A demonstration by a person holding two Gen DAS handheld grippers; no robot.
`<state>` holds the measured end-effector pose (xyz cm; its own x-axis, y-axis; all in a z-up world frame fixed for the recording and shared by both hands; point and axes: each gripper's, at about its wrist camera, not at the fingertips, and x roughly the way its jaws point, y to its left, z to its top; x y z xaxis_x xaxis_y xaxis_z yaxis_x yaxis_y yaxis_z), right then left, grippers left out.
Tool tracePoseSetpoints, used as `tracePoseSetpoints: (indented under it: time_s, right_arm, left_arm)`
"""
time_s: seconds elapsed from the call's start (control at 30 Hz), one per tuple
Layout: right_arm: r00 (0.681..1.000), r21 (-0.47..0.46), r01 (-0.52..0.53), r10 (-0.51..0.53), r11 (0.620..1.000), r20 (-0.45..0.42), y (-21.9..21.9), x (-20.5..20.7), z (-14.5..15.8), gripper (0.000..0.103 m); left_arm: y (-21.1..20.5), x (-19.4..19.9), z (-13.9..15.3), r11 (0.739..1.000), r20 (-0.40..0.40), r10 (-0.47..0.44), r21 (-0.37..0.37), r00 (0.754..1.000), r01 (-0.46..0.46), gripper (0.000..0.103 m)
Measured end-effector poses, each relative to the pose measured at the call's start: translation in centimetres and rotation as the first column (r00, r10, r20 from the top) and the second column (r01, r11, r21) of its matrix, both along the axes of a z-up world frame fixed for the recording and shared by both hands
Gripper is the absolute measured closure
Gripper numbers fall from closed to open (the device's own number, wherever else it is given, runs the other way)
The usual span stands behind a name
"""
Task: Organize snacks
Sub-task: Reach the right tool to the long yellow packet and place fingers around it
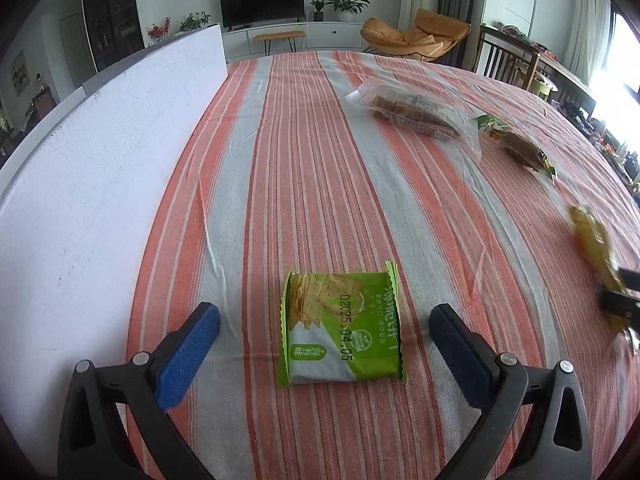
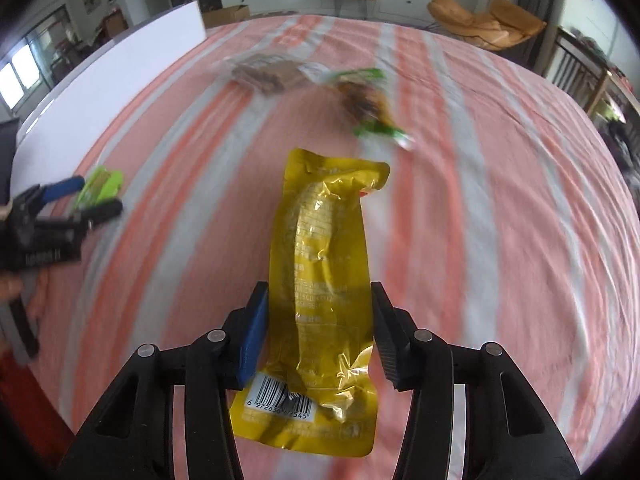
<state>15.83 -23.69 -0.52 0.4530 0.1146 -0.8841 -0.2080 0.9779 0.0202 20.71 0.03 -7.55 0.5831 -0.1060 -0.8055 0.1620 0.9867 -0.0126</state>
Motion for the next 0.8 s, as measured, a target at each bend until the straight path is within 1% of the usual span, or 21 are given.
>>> tracePoseSetpoints:
  time_s: [0.1,0.13,0.2,0.27,0.37,0.4,0.43,0.47,0.5,0.53,0.57,0.67,0.8]
  right_arm:
    - [0.993,-0.010,0.112,-0.111,0.994,0.038,-4.2,-1.6,0.2,0.052]
    - [0.985,-0.009,0.169,-0.168,0.986,0.050,-6.1,-1.5,0.2,0.052]
    - [0.968,0.016,0.240,-0.240,0.971,0.065,-8.5,-0.4,0.2,0.052]
    - [0.958,0.016,0.271,-0.271,0.962,0.087,-9.8,0.8,0.2,0.052]
    - [0.952,0.024,0.278,-0.278,0.960,0.130,-10.1,2.4,0.0,0.049]
    - [0.947,0.025,0.286,-0.287,0.958,0.144,-10.1,2.6,-0.1,0.046]
    - [0.946,0.032,0.286,-0.287,0.958,0.152,-10.0,2.9,-0.2,0.034]
    - [0.947,0.044,0.274,-0.278,0.961,0.164,-9.8,2.9,-0.4,0.028]
    - [0.952,0.031,0.259,-0.261,0.965,0.161,-9.3,3.0,-0.5,0.019]
    - [0.959,-0.004,0.243,-0.239,0.970,0.151,-8.7,3.2,-0.8,0.016]
    - [0.962,-0.024,0.234,-0.227,0.972,0.153,-8.4,3.4,-0.8,0.015]
    - [0.962,-0.008,0.235,-0.231,0.972,0.148,-8.8,3.3,-0.7,0.014]
    - [0.961,-0.016,0.237,-0.233,0.971,0.149,-8.5,2.9,-0.7,0.013]
  left_arm:
    - [0.0,0.0,0.0,1.000,0.000,0.000,0.000,1.000,0.000,0.000]
    - [0.0,0.0,0.0,1.000,0.000,0.000,0.000,1.000,0.000,0.000]
    - [0.0,0.0,0.0,1.000,0.000,0.000,0.000,1.000,0.000,0.000]
    - [0.0,0.0,0.0,1.000,0.000,0.000,0.000,1.000,0.000,0.000]
    - [0.0,0.0,0.0,1.000,0.000,0.000,0.000,1.000,0.000,0.000]
    - [0.0,0.0,0.0,1.000,0.000,0.000,0.000,1.000,0.000,0.000]
    - [0.0,0.0,0.0,1.000,0.000,0.000,0.000,1.000,0.000,0.000]
    - [0.0,0.0,0.0,1.000,0.000,0.000,0.000,1.000,0.000,0.000]
    - [0.0,0.0,0.0,1.000,0.000,0.000,0.000,1.000,0.000,0.000]
    - [0.0,0.0,0.1,1.000,0.000,0.000,0.000,1.000,0.000,0.000]
    - [0.0,0.0,0.0,1.000,0.000,0.000,0.000,1.000,0.000,0.000]
    - [0.0,0.0,0.0,1.000,0.000,0.000,0.000,1.000,0.000,0.000]
    - [0.0,0.0,0.0,1.000,0.000,0.000,0.000,1.000,0.000,0.000]
